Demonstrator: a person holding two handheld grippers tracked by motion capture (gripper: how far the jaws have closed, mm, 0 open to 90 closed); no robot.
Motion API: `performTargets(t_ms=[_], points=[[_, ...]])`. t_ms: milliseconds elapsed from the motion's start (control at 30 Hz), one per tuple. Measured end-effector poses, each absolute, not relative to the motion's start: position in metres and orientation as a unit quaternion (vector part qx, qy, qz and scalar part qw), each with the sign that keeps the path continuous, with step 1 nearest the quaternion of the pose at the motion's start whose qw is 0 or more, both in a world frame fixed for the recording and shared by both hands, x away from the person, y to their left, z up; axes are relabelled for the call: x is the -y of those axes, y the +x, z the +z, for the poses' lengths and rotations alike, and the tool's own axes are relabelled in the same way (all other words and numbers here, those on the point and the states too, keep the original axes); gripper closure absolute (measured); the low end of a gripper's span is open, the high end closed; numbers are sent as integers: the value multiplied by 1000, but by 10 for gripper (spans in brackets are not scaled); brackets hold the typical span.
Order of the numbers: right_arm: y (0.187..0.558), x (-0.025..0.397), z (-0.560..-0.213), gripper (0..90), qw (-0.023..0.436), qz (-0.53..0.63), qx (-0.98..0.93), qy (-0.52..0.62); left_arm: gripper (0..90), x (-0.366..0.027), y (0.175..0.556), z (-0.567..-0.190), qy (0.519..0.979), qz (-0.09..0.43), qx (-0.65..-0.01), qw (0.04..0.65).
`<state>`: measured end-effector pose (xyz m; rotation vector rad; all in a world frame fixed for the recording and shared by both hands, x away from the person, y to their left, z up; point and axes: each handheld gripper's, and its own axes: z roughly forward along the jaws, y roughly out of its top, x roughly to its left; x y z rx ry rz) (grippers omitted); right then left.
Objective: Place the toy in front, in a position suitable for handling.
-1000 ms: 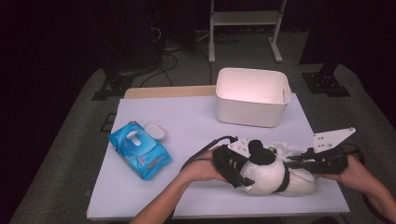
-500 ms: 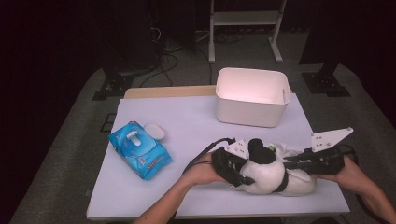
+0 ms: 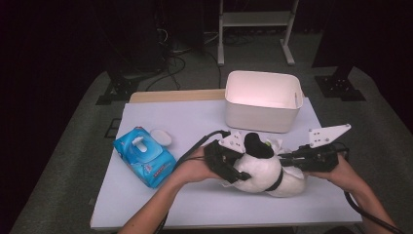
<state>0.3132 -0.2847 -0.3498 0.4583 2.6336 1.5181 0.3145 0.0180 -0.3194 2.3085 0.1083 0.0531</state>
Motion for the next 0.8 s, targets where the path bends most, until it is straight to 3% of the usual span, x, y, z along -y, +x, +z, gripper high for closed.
performTargets(t_ms=[267, 800], points=[[319, 271, -357, 820, 21, 514, -845, 145, 337, -26, 315, -309, 922, 25, -48, 384], [307, 323, -341, 820, 24, 531, -830, 168, 316, 19, 314, -287, 925, 39, -7, 377]])
